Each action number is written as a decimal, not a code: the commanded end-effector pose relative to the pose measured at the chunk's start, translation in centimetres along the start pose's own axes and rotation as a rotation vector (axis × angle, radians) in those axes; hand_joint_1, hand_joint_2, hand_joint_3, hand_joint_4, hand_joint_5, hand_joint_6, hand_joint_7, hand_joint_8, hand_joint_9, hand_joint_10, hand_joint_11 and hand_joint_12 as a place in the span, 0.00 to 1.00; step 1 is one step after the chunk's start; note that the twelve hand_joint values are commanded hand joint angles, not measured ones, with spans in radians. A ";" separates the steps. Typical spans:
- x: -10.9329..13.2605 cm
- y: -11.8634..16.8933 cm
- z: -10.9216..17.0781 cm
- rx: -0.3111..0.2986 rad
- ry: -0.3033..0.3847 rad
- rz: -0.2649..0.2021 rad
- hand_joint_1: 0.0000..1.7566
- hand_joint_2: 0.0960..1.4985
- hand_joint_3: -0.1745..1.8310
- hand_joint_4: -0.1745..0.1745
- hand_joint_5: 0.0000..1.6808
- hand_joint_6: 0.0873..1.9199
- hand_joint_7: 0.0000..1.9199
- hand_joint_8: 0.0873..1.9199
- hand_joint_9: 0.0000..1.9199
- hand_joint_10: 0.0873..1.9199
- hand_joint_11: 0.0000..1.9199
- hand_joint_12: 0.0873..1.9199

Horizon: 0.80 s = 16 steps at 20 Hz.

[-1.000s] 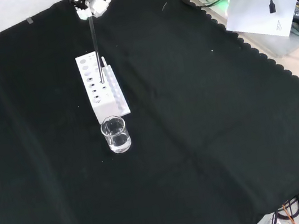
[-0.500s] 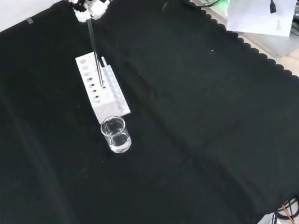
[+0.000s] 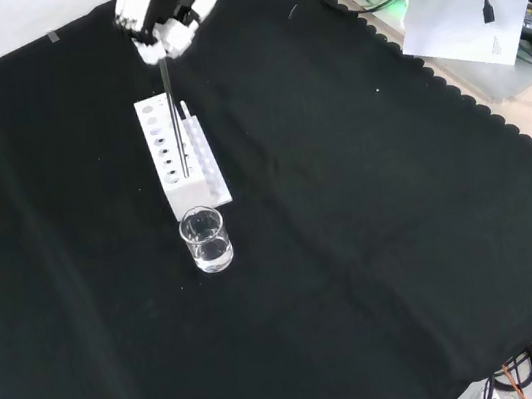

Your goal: Stir in the beaker to the left of the white test tube rack with the glass rod.

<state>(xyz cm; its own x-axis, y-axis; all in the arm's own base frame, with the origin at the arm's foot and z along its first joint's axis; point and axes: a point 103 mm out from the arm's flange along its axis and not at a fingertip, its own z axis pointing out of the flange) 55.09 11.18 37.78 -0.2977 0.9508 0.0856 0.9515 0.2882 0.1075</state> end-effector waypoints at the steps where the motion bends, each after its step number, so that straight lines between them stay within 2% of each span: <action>1: 2.1 1.5 2.2 0.026 0.014 -0.062 0.77 0.80 0.09 0.00 0.41 0.48 0.38 0.71 0.43 0.82 0.79 0.45; 6: 3.2 2.4 3.3 0.035 0.028 -0.096 0.77 0.80 0.09 0.00 0.41 0.48 0.38 0.71 0.43 0.82 0.79 0.46; 16: 3.1 3.7 4.7 0.045 0.035 -0.104 0.77 0.80 0.09 0.00 0.41 0.48 0.38 0.71 0.43 0.83 0.79 0.46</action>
<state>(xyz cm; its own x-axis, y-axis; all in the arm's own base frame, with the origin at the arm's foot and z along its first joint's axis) 57.63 15.60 34.09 -0.3931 0.9122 0.1155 0.9192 0.3868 0.0731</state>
